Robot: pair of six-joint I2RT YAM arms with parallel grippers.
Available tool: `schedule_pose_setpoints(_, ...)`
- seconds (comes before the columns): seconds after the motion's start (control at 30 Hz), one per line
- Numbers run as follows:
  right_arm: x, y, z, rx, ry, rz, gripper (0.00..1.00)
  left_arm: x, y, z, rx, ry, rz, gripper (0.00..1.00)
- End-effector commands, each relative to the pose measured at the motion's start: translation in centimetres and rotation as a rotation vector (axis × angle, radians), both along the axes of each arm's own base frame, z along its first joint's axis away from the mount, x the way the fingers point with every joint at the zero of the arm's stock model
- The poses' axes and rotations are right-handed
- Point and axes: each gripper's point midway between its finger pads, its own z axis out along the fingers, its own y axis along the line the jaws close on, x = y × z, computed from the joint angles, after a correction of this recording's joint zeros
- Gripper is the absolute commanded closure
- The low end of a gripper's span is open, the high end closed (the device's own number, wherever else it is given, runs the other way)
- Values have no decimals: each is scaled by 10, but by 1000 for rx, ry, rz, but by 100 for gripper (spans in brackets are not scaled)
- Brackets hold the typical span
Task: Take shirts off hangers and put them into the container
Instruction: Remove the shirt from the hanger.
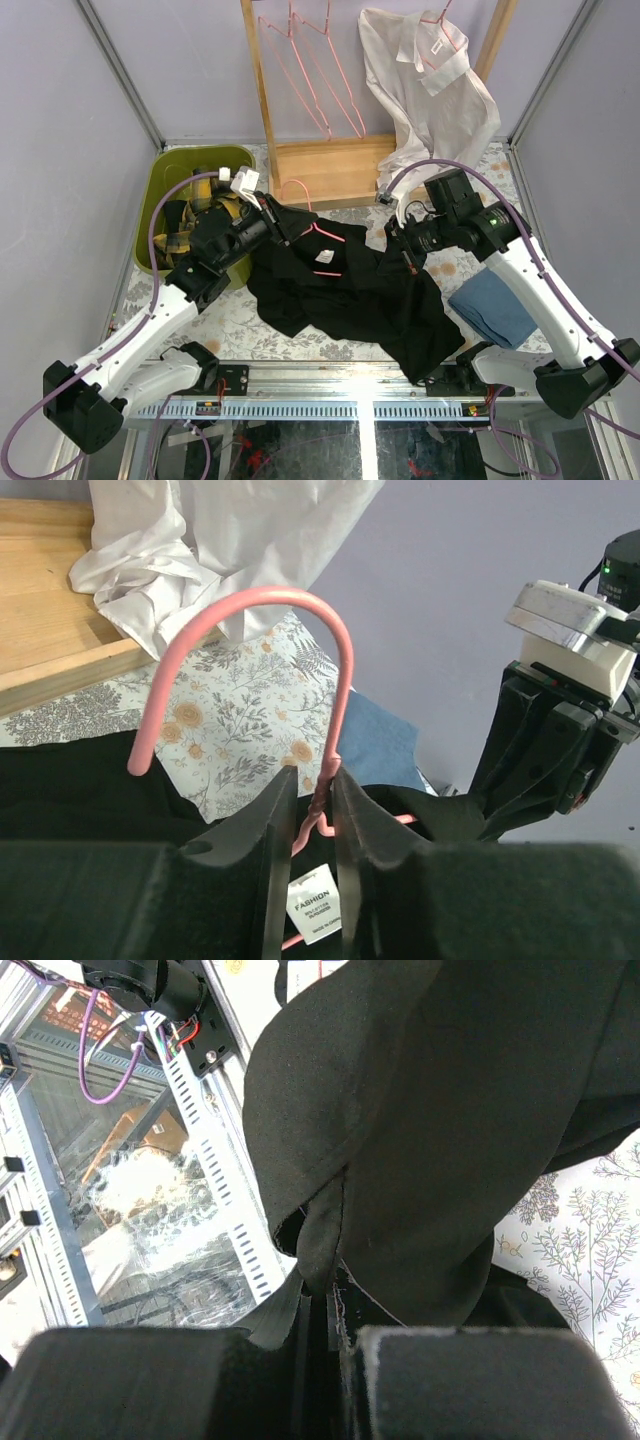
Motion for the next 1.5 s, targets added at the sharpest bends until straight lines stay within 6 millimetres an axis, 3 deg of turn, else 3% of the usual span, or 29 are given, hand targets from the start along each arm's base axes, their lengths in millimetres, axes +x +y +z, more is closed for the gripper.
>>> schedule_pose_setpoints(0.0,-5,5,15,60,-49,30,100,-2,-2,10,-19,-42,-10,91)
schedule_pose_setpoints(0.07,-6,6,17,68,-51,35,100,-2,-2,9,-16,-35,-9,100)
schedule_pose_setpoints(0.27,-6,7,20,80,-67,38,100,-3,-5,5,-11,-14,-26,100)
schedule_pose_setpoints(0.43,-6,7,19,78,-63,38,100,-3,-7,5,-14,7,-34,85)
schedule_pose_setpoints(0.67,-5,5,14,63,-53,31,100,-3,-8,11,-33,5,-41,81)
schedule_pose_setpoints(0.93,-9,7,15,75,-46,57,100,-1,-7,12,-57,15,-24,67)
schedule_pose_setpoints(1.3,-11,7,9,63,-26,75,100,-1,-5,22,-122,3,-11,68)
schedule_pose_setpoints(1.47,-9,8,10,65,-33,74,98,-1,-6,19,-112,11,-11,80)
